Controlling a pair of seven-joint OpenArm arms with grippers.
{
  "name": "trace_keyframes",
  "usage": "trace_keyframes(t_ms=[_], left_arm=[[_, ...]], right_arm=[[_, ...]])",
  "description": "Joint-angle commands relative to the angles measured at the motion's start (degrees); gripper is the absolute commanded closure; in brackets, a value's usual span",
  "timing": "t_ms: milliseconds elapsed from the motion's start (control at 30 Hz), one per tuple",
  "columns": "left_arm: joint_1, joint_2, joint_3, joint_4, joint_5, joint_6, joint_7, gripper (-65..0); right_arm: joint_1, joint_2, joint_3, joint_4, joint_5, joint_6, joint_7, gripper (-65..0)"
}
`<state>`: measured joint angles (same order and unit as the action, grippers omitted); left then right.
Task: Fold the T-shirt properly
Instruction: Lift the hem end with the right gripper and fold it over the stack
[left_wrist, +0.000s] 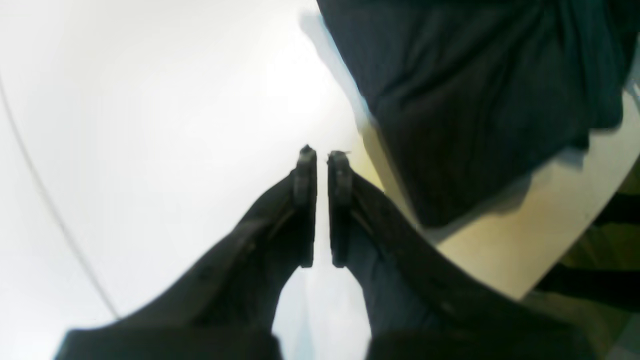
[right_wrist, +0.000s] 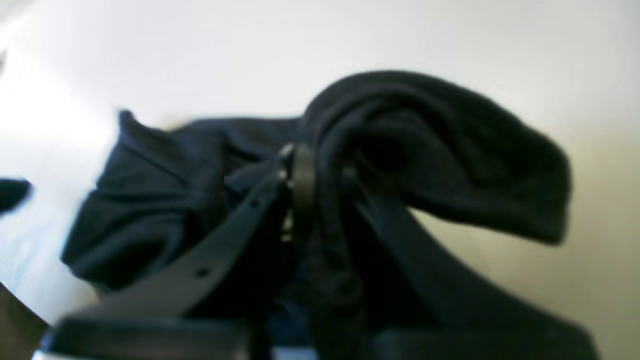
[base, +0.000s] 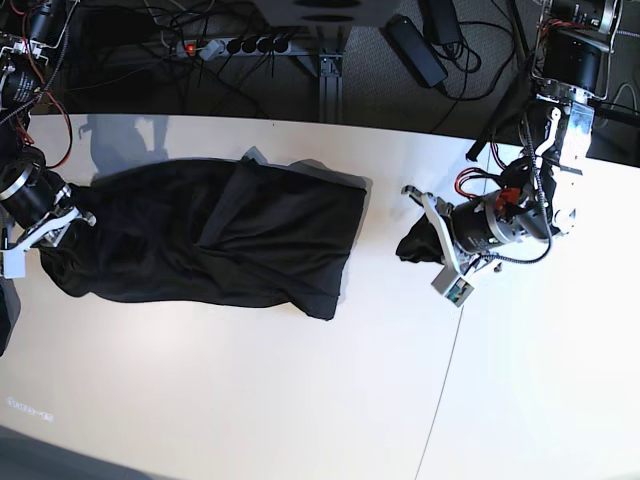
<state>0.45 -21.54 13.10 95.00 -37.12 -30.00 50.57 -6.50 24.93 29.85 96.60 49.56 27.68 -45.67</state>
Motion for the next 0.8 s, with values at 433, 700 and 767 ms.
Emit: trace_keyframes(t_ms=[433, 700, 767], left_arm=[[0.55, 9.97, 0.07, -13.44, 3.56, -1.53, -4.31, -4.5], [0.79, 15.04, 0.07, -13.6, 3.54, -1.53, -3.19, -4.5], [0.83, 15.04, 0.07, -13.6, 3.56, -1.53, -3.61, -4.5]], right_arm=[[10.84, 1.99, -15.15, 4.55, -5.73, 3.17, 1.77, 0.0], [16.81, 1.51, -31.63, 5.29, -12.02, 3.02, 2.08, 0.0], [16.79, 1.53, -36.22, 6.16, -15.3, 2.97, 2.19, 0.0]])
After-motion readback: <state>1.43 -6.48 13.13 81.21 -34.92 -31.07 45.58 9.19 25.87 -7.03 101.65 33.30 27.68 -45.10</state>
